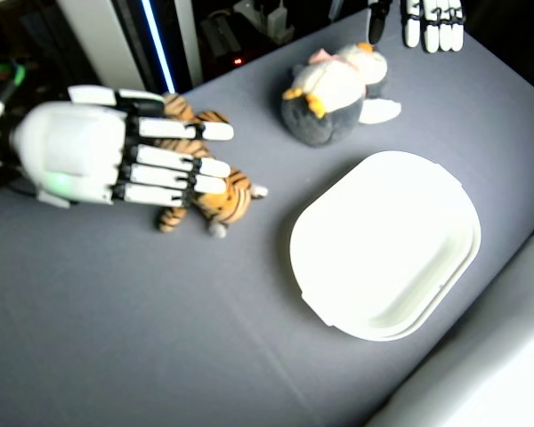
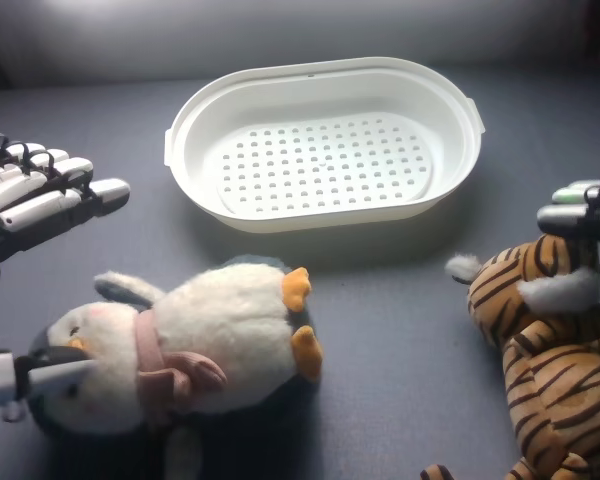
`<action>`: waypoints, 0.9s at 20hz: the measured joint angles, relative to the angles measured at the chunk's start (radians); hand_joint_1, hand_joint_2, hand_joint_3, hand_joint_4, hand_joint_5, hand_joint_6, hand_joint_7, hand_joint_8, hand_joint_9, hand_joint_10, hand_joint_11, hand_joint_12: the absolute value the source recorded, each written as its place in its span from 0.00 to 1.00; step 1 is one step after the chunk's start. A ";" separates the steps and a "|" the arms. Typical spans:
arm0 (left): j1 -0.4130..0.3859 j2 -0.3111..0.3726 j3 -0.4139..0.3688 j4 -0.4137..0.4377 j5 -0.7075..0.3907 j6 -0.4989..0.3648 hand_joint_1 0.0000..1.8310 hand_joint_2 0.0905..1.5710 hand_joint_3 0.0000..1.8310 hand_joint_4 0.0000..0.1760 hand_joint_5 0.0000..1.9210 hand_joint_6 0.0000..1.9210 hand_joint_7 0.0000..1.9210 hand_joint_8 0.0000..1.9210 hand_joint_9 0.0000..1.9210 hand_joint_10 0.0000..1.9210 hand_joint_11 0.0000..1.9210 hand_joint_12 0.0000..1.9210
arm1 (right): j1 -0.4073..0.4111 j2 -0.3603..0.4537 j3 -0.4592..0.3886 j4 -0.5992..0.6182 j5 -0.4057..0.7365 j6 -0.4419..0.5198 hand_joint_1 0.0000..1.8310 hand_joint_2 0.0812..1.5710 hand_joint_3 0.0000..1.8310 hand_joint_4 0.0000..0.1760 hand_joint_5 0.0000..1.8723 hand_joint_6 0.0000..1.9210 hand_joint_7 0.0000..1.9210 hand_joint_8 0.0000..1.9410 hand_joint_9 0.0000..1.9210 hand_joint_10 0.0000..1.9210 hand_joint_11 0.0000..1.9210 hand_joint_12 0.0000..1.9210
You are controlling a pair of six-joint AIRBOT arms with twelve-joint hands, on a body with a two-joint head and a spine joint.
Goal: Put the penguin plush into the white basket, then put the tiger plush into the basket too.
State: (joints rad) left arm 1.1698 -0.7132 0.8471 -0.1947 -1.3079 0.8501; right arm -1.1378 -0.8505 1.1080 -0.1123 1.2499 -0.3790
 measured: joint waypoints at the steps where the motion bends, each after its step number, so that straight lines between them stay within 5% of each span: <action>1: 0.001 0.000 0.000 0.004 0.000 -0.002 0.23 0.59 0.00 0.73 0.12 0.00 0.09 0.00 0.07 0.01 0.00 0.09 | 0.000 0.000 0.000 0.000 0.000 0.000 0.21 0.71 0.00 0.31 0.18 0.00 0.12 0.00 0.12 0.00 0.05 0.28; 6: 0.001 0.011 -0.009 0.085 0.053 -0.032 0.24 0.50 0.00 0.99 0.05 0.00 0.07 0.00 0.08 0.00 0.00 0.18 | 0.000 0.000 0.000 -0.002 -0.002 0.003 0.21 0.72 0.00 0.31 0.18 0.00 0.12 0.00 0.13 0.00 0.06 0.28; 7: 0.000 0.011 -0.010 0.116 0.085 -0.034 0.29 0.46 0.00 1.00 0.04 0.00 0.07 0.00 0.08 0.00 0.00 0.24 | 0.000 0.000 0.001 -0.002 -0.005 0.007 0.21 0.72 0.00 0.36 0.17 0.00 0.12 0.00 0.13 0.00 0.06 0.27; 10: -0.022 0.001 -0.010 0.118 0.208 0.049 0.33 0.44 0.00 1.00 0.03 0.00 0.06 0.00 0.09 0.00 0.00 0.36 | 0.000 -0.002 0.002 -0.005 -0.007 0.015 0.23 0.73 0.00 0.29 0.19 0.00 0.13 0.00 0.13 0.00 0.06 0.27; 15: -0.117 -0.084 0.035 0.024 0.396 0.210 0.37 0.43 0.00 1.00 0.00 0.00 0.00 0.00 0.06 0.01 0.00 0.26 | 0.000 -0.002 0.002 -0.005 -0.008 0.017 0.23 0.74 0.00 0.32 0.19 0.00 0.13 0.00 0.14 0.00 0.07 0.27; 17: -0.158 -0.108 0.042 0.019 0.438 0.270 0.41 0.45 0.00 1.00 0.03 0.00 0.05 0.00 0.13 0.01 0.00 0.36 | 0.000 -0.002 0.002 -0.005 -0.008 0.019 0.22 0.74 0.00 0.42 0.19 0.00 0.13 0.00 0.14 0.00 0.07 0.26; 18: -0.174 -0.111 0.042 0.018 0.449 0.295 0.48 0.52 0.00 0.98 0.09 0.00 0.15 0.00 0.21 0.02 0.01 0.50 | 0.000 -0.002 0.002 -0.005 -0.008 0.019 0.22 0.74 0.00 0.43 0.20 0.00 0.14 0.00 0.14 0.00 0.08 0.26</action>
State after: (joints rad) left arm 0.9962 -0.8242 0.8890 -0.1764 -0.8589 1.1454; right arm -1.1378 -0.8524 1.1099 -0.1169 1.2419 -0.3595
